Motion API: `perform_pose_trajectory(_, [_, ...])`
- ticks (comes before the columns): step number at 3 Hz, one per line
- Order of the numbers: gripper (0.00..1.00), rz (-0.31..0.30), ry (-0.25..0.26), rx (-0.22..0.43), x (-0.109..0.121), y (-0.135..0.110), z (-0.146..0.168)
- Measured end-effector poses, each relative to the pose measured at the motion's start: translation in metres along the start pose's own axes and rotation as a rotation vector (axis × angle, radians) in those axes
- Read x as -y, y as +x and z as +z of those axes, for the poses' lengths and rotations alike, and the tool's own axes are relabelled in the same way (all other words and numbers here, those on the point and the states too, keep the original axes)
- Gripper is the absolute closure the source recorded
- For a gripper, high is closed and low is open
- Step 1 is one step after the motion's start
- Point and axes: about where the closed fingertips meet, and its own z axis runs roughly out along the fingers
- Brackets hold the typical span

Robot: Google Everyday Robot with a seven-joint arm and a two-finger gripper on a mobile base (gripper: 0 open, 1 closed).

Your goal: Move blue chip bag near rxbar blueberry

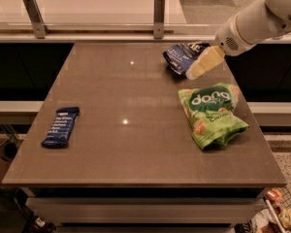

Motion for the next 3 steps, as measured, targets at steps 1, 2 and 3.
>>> perform_pose_trajectory(1, [0.0, 0.013, 0.034, 0.005, 0.003, -0.006, 0.015])
perform_pose_trajectory(2, [0.0, 0.036, 0.065, 0.038, 0.013, -0.019, 0.05])
perform_pose_trajectory(3, [0.0, 0.067, 0.066, 0.076, 0.023, -0.027, 0.088])
